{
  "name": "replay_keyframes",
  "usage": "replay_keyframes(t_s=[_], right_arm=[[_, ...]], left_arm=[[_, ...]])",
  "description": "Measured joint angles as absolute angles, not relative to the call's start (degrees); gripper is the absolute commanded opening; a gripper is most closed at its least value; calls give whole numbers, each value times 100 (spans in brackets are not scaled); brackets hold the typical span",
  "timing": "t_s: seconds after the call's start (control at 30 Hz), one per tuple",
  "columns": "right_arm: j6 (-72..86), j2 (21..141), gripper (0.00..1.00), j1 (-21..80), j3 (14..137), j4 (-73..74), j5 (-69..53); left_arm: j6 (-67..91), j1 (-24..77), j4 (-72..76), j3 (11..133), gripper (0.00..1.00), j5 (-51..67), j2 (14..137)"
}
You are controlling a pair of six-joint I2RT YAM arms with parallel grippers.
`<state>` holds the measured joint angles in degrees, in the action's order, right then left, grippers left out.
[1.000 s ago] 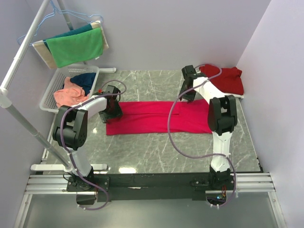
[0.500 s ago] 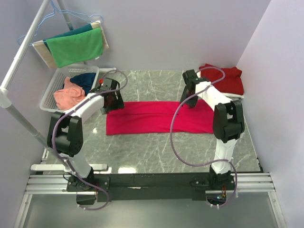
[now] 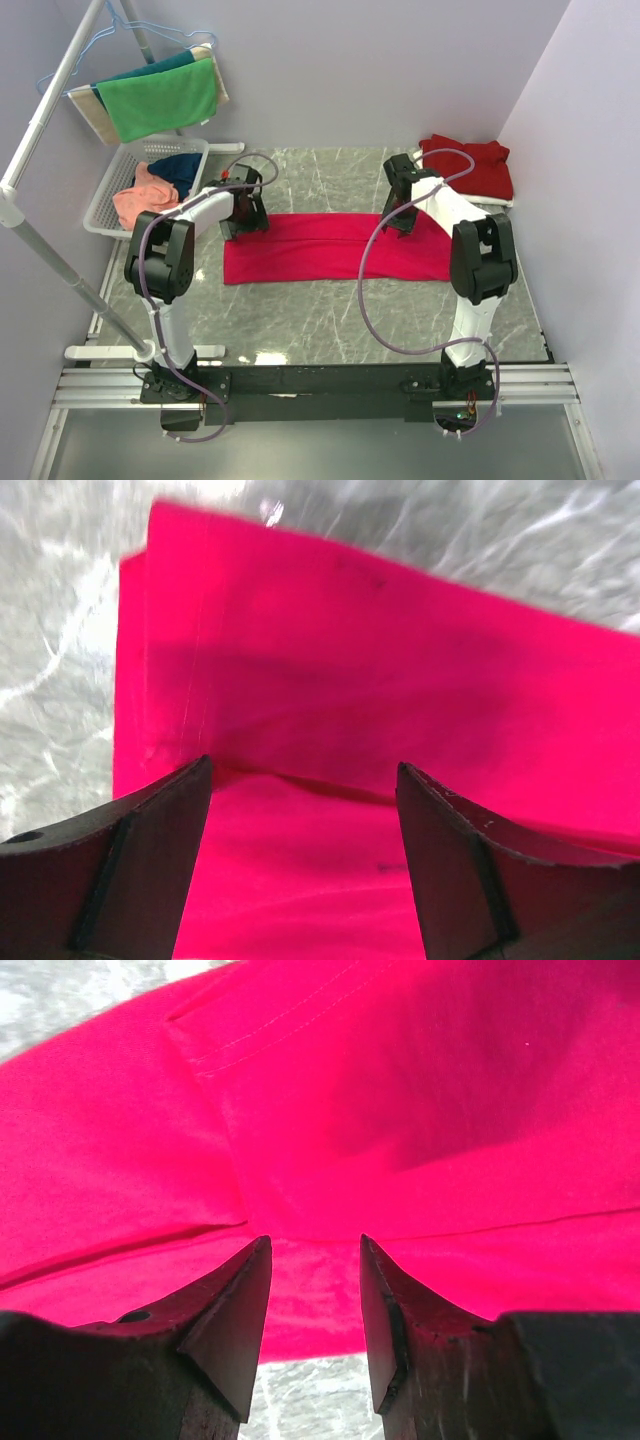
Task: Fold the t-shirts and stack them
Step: Fold the tshirt
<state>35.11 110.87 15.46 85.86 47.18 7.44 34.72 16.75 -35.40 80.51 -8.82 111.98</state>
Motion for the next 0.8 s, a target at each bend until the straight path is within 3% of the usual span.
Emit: replay_keyframes(t_s=[0.8], right_arm=[[3439, 10704, 45, 1551, 8532, 4759, 701]], left_arm=[[4576, 1728, -3894, 6630, 75, -1553, 10357]])
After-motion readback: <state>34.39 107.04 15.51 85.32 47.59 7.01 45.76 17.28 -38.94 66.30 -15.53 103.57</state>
